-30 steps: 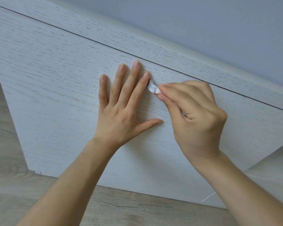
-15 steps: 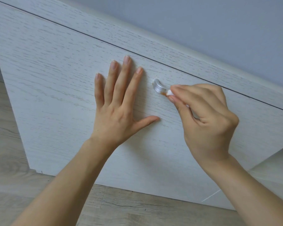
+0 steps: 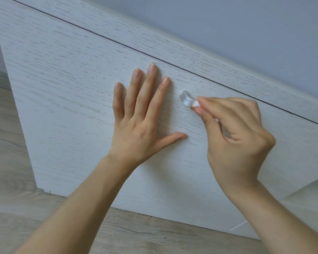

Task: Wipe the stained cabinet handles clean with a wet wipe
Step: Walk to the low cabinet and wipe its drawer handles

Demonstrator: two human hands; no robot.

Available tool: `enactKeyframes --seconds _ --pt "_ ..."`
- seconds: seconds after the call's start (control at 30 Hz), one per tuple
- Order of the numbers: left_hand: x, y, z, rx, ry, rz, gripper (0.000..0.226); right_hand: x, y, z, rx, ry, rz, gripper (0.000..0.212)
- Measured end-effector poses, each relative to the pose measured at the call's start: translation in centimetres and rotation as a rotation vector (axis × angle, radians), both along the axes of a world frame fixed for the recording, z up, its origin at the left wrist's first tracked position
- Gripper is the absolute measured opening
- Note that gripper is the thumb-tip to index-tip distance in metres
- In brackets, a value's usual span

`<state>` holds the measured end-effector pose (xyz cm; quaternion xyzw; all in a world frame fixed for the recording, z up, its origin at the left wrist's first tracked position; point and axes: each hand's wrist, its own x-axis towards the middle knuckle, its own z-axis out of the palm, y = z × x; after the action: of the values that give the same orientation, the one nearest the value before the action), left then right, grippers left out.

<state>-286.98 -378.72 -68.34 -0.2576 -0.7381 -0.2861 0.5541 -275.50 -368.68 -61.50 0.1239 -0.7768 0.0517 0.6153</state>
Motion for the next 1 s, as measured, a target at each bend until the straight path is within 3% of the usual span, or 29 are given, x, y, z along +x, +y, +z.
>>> enactKeyframes --seconds 0.2,0.5,0.7,0.83,1.0 --pt "0.2 -0.1 0.1 -0.005 -0.002 -0.01 0.101 0.5 0.1 0.0 -0.1 -0.021 0.077 0.009" --pt "0.1 0.1 0.0 0.002 0.011 -0.019 0.1 -0.3 0.0 0.3 -0.015 -0.075 0.066 0.007" --pt "0.1 0.3 -0.1 0.017 -0.005 0.002 0.097 -1.2 -2.5 1.1 -0.153 -0.115 0.027 0.005" --pt "0.1 0.0 0.0 -0.001 -0.018 -0.013 0.099 0.1 -2.1 1.8 -0.457 -0.06 0.077 0.009" --pt "0.1 0.1 -0.1 0.008 -0.017 -0.006 0.099 -0.1 -3.3 1.9 -0.408 -0.118 0.158 0.012"
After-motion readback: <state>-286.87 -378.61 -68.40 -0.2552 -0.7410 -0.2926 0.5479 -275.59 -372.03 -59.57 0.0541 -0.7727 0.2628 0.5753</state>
